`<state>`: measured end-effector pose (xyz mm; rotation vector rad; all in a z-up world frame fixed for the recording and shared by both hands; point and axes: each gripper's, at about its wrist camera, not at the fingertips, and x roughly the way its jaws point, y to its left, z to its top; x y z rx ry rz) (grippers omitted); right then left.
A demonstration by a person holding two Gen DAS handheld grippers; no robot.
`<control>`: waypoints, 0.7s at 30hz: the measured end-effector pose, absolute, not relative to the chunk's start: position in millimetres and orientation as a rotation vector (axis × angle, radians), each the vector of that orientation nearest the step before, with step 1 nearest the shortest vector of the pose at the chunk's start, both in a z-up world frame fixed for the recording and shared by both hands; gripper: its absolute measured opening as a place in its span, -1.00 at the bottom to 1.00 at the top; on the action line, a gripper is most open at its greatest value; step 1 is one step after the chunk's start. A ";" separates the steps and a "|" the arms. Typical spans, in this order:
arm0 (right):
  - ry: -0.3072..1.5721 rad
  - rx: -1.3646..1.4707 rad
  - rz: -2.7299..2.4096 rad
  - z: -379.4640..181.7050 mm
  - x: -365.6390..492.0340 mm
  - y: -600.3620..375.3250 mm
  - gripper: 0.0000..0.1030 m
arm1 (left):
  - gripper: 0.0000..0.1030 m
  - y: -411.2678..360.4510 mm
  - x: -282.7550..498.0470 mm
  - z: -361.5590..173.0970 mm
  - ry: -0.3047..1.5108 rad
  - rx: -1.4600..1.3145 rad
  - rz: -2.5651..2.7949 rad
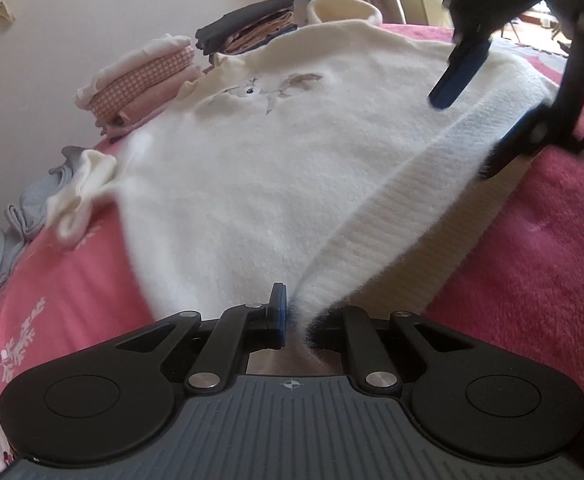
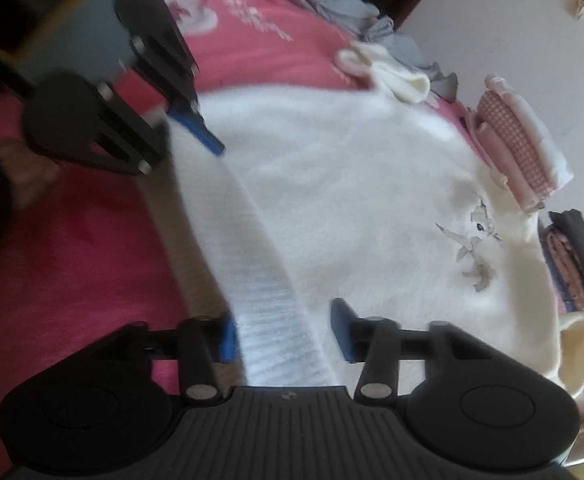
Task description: Fold clothes
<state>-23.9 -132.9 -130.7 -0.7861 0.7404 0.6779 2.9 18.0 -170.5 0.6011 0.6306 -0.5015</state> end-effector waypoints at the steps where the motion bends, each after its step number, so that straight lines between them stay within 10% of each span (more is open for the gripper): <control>1: 0.754 -0.744 0.698 -124.2 -24.2 -135.8 0.01 | -0.82 17.6 3.3 -171.2 0.628 0.606 -0.503; 11: 0.790 -0.655 0.789 -131.8 -9.9 -108.0 -0.07 | -0.47 14.8 3.2 -173.7 0.619 0.668 -0.482; 21: 0.739 -0.739 0.737 -147.4 -2.7 -90.0 -0.07 | -0.54 10.0 6.5 -169.5 0.453 0.730 -0.359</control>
